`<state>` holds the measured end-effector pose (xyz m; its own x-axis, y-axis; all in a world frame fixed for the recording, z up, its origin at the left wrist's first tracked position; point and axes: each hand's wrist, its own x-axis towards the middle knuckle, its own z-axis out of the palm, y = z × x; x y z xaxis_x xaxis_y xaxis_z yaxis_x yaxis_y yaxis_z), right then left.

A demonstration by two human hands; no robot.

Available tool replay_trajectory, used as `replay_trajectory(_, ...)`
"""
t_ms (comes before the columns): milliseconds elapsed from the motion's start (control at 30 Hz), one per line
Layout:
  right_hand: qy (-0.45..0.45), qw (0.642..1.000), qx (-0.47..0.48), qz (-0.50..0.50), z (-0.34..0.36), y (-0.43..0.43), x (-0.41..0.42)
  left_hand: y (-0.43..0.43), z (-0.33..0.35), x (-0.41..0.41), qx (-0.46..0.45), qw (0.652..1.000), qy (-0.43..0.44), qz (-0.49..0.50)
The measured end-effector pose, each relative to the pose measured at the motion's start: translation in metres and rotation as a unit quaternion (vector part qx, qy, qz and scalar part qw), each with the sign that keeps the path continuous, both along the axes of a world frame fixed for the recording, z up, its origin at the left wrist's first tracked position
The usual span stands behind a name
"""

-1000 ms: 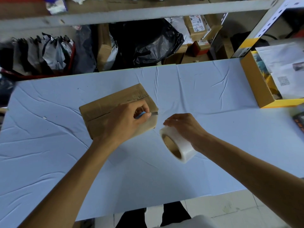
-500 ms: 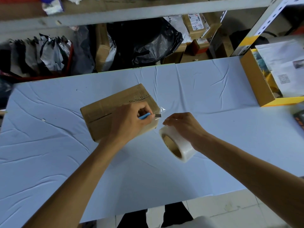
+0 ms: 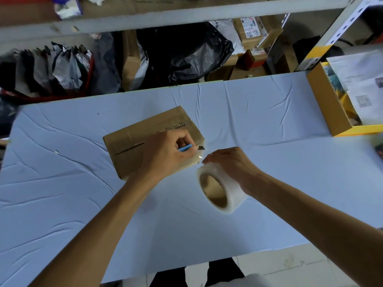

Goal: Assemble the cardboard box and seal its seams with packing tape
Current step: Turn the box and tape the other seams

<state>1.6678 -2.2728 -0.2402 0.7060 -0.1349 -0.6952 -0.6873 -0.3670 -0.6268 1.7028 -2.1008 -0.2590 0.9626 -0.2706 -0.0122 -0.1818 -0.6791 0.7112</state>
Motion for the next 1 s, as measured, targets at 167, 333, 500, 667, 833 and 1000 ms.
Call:
replay_trajectory(167,-0.011,1.0,-0.013,-0.004,-0.002,-0.01,0.003,0.0,-0.003,0.0,-0.017,1.0,0.008,0.005)
replay_trajectory(333,-0.012,0.997,-0.055,0.047,-0.007,-0.016,0.005,-0.001,-0.009,-0.003,-0.058,0.998,0.027,0.015)
replay_trajectory(500,-0.023,0.991,-0.086,0.099,-0.008,-0.025,0.014,-0.003,-0.011,-0.003,-0.073,0.997,0.031,0.022)
replay_trajectory(667,-0.024,0.98,-0.122,0.158,-0.008,-0.03,0.013,-0.003,-0.016,0.0,-0.094,0.994,0.046,0.033)
replay_trajectory(833,-0.044,0.977,-0.142,0.151,-0.015,-0.024,0.004,-0.002,-0.019,-0.001,-0.09,0.994,0.042,0.038)
replay_trajectory(1000,-0.046,0.976,-0.161,0.143,-0.016,-0.022,-0.003,-0.003,-0.022,-0.002,-0.1,0.994,0.035,0.039)
